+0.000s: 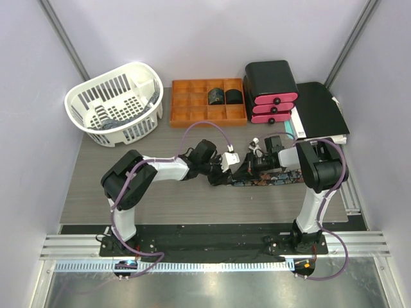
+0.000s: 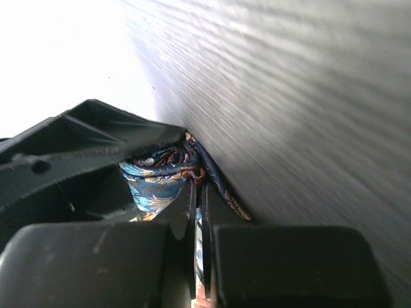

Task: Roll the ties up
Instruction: Roll the tie at the center of the board.

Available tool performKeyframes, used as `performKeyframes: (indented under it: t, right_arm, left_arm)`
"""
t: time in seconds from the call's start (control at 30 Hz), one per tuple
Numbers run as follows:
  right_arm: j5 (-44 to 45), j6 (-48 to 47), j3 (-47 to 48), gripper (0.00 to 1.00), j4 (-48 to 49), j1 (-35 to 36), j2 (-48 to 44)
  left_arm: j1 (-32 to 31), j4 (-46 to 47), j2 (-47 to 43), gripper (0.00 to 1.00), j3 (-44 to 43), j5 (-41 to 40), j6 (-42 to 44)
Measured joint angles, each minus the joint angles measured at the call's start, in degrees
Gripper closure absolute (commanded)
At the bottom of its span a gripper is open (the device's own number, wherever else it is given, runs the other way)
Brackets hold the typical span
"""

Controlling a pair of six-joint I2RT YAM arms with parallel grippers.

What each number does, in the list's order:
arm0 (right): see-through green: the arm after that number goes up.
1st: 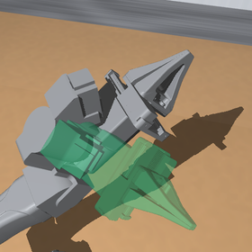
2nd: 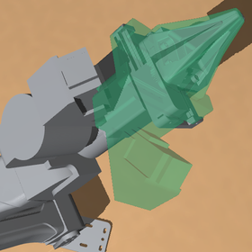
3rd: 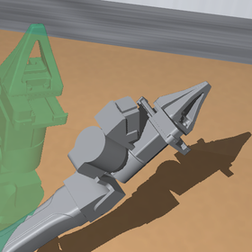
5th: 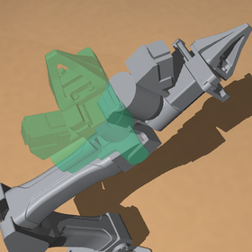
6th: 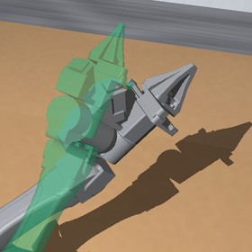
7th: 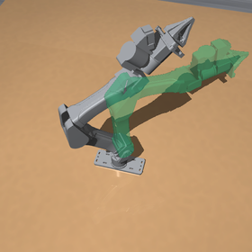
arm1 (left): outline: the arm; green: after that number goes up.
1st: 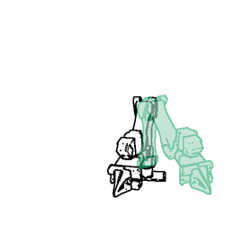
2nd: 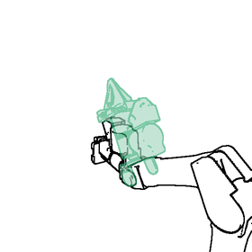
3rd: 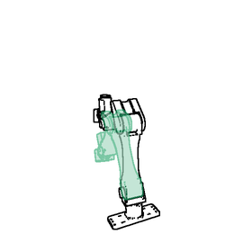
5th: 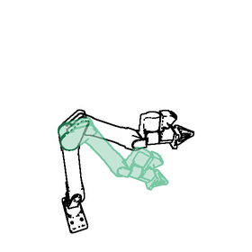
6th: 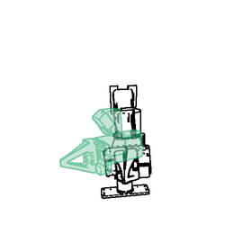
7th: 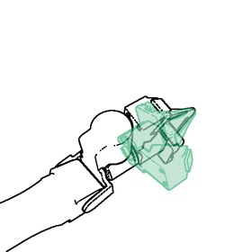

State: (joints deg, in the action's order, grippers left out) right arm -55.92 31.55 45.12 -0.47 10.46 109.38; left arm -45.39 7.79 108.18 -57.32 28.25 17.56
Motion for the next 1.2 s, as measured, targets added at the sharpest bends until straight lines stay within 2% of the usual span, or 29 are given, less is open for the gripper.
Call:
performKeyframes:
  t: [0.1,0.13,0.2,0.23,0.3,0.5,0.73,0.93,1.03,1.17,1.2]
  right_arm:
    - [-0.46,2.12,0.28,0.86,2.80,0.44,0.85]
    - [-0.46,2.49,0.63,0.79,3.04,0.55,0.92]
    - [0.00,2.40,1.75,0.73,2.51,0.70,0.90]
    - [0.22,2.21,2.40,0.67,1.77,0.74,0.87]
    - [0.66,1.49,3.63,0.63,-0.13,0.55,0.42]
    - [3.15,-1.31,5.53,0.61,-6.29,-0.79,-5.99]
    - [3.58,1.73,3.91,0.60,-3.30,1.99,-10.36]
    - [5.16,5.11,2.84,0.61,-0.39,6.21,-8.28]
    - [5.51,6.08,2.86,0.67,0.59,6.97,-7.21]
    - [6.16,6.03,2.86,0.87,0.52,7.04,-6.75]
    - [6.14,6.05,2.86,0.95,0.48,7.02,-6.60]
  left_arm:
    - [0.76,-2.45,-0.04,0.82,-0.74,-0.07,2.60]
    - [1.01,-3.43,-0.09,0.84,-1.09,-0.04,3.93]
    - [1.31,-5.62,-0.37,0.86,-1.81,-0.42,6.29]
    - [1.42,-6.51,-0.52,0.86,-1.99,-0.72,7.13]
    - [1.66,-8.83,-0.81,0.86,-2.67,-1.07,9.05]
    - [1.64,-15.74,-0.48,0.86,-5.88,-2.32,11.23]
    - [1.62,-18.86,0.31,0.83,-7.89,-2.54,11.93]
    - [1.57,-19.76,0.52,0.80,-8.41,-2.69,12.66]
    - [1.53,-20.26,0.63,0.79,-8.68,-2.80,12.70]
    - [1.53,-20.52,0.68,0.78,-8.85,-3.02,12.68]
    - [1.53,-20.57,0.70,0.78,-8.87,-3.04,12.68]
